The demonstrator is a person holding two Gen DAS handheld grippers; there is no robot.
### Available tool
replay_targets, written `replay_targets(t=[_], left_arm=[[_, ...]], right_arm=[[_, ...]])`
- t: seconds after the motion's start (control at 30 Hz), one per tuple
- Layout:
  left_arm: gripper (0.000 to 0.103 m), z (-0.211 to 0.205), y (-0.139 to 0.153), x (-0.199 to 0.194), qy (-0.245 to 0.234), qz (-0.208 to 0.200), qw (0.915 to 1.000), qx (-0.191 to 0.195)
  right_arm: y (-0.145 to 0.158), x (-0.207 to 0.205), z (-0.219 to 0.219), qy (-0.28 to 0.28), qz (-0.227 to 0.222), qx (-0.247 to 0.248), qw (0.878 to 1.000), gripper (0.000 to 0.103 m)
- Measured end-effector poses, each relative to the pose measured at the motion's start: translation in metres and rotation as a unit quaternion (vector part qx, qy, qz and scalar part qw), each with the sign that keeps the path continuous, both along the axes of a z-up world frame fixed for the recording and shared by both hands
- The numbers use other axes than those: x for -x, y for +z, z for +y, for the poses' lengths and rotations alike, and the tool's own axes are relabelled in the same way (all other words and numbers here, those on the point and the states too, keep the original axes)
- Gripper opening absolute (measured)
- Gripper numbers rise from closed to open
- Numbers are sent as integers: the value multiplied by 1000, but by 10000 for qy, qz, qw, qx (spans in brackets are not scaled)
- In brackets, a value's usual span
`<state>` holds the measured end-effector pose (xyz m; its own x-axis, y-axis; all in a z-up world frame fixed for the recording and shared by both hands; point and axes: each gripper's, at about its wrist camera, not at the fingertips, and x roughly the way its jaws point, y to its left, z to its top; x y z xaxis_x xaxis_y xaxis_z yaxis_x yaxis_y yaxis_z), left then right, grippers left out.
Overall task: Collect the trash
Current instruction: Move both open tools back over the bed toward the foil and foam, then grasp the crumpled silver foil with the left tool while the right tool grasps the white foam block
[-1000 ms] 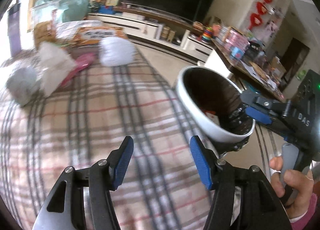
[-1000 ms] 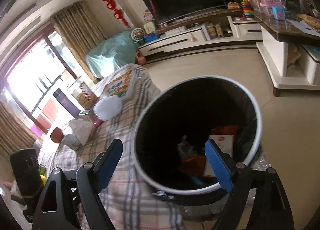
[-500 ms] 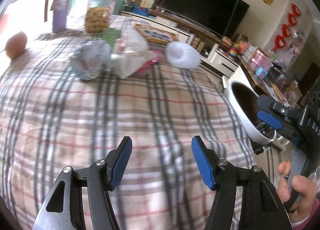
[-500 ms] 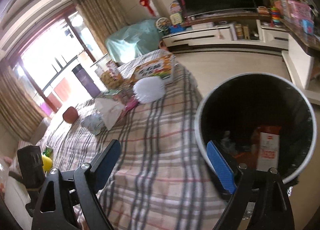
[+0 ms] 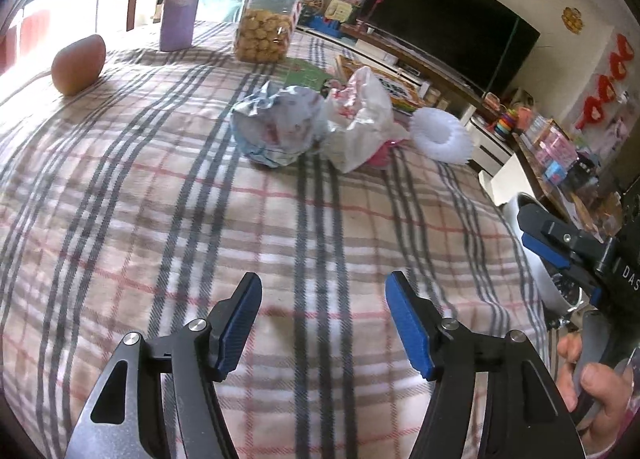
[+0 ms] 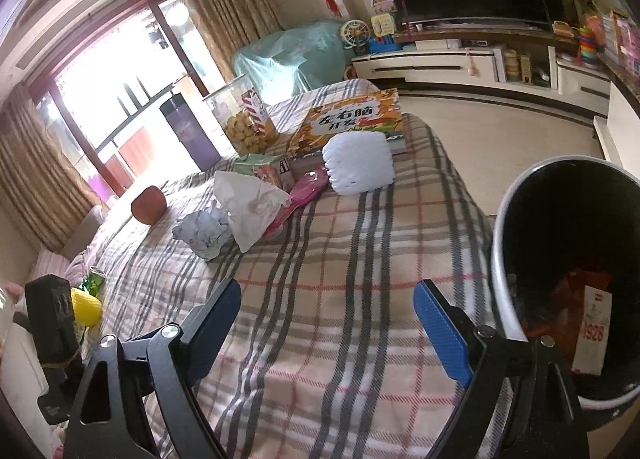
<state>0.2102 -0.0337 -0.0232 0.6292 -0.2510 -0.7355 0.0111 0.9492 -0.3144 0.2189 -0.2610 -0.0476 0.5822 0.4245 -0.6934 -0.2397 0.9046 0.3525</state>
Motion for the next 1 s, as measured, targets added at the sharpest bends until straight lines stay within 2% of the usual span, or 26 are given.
replay_targets(t=[0.17, 0.43, 0.83, 0.93, 0.97, 1.0], left_arm=[[69, 3, -3, -14, 52, 47, 9999, -93], [70, 10, -3, -52, 118, 51, 9997, -188], [70, 22, 1, -98, 219, -335, 9990, -186], [64, 19, -2, -104, 183, -418, 9982, -380], [50, 18, -3, -105, 142, -422, 9982, -399], [40, 16, -4, -106, 63, -396, 9985, -380]], right_arm=[[-5, -14, 6, 36, 33, 48, 10000, 89], [-11, -48, 8, -129, 9, 45, 9999, 90], [-20, -94, 18, -118, -5, 82, 9999, 89], [-23, -101, 22, -89, -59, 228, 9997, 87], [-24, -103, 23, -63, -64, 276, 9996, 78], [-25, -104, 25, -45, -61, 316, 9995, 60]])
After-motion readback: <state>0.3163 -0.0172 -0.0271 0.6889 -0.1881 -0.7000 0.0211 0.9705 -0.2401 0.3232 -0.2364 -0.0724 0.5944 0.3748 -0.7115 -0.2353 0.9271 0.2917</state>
